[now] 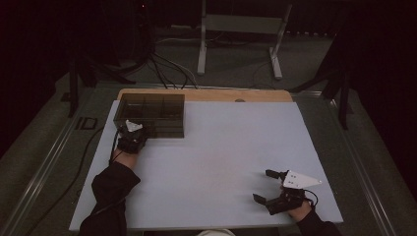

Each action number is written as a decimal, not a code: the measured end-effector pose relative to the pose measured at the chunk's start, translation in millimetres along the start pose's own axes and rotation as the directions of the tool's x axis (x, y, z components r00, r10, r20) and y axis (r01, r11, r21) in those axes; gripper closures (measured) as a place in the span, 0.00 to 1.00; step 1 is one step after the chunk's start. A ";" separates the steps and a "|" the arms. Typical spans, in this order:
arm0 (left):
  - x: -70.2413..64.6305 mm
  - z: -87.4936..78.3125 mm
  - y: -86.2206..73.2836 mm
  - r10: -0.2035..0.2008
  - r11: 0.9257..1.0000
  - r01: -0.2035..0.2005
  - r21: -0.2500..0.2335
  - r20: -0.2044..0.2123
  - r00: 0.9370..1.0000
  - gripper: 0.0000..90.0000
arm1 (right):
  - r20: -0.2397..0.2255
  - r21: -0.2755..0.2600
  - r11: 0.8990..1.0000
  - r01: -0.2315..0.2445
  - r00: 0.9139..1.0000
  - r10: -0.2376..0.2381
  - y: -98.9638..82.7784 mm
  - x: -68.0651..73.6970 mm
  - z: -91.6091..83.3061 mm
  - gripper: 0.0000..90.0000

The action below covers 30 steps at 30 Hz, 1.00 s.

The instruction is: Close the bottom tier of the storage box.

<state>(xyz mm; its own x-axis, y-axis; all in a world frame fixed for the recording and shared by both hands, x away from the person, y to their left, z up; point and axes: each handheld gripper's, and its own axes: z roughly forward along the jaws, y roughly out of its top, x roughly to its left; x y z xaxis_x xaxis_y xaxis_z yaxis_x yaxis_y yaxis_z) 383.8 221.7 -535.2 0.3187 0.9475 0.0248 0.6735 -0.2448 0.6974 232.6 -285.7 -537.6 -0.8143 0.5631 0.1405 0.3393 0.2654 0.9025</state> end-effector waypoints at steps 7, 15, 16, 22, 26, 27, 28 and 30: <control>0.8 0.2 0.3 0.003 1.000 -0.003 0.001 0.004 1.000 1.00 | -0.004 0.004 1.000 0.004 1.000 -0.004 0.0 0.7 1.1 0.00; 1.9 0.0 -0.1 -0.008 1.000 0.009 -0.004 0.015 1.000 1.00 | -0.002 0.005 1.000 0.006 1.000 -0.006 0.0 0.8 1.0 0.00; 2.1 -0.6 0.0 -0.013 1.000 0.013 -0.004 0.017 1.000 1.00 | -0.002 0.006 1.000 0.007 1.000 -0.007 0.1 0.8 0.7 0.00; 3.7 -4.9 -0.1 -0.021 1.000 0.021 -0.004 0.023 1.000 1.00 | 0.000 0.003 1.000 0.002 1.000 -0.002 0.0 0.2 0.2 0.00; 2.3 -8.5 -1.2 -0.013 1.000 0.013 0.005 0.028 1.000 1.00 | 0.000 0.003 1.000 0.007 1.000 -0.007 0.3 0.8 -0.2 0.00; 1.8 -9.3 -1.4 -0.008 1.000 0.008 0.010 0.030 1.000 1.00 | 0.000 0.003 1.000 0.007 1.000 -0.007 0.3 0.8 -0.3 0.00; 0.7 -9.7 -1.8 -0.007 1.000 0.007 0.011 0.026 1.000 1.00 | 0.000 0.003 1.000 0.006 1.000 -0.006 0.3 0.8 -0.4 0.00; -0.4 -9.9 -1.8 -0.007 1.000 0.007 0.020 0.019 1.000 1.00 | 0.000 0.002 1.000 0.004 1.000 -0.004 0.3 0.7 -0.6 0.00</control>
<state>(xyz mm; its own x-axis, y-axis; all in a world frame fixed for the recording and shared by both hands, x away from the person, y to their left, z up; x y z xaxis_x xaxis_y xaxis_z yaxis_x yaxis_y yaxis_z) 375.9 223.8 -529.4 0.3262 0.9453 0.0064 0.6888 -0.2423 0.6832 231.9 -285.7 -536.9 -0.8156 0.5623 0.1365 0.3366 0.2692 0.9023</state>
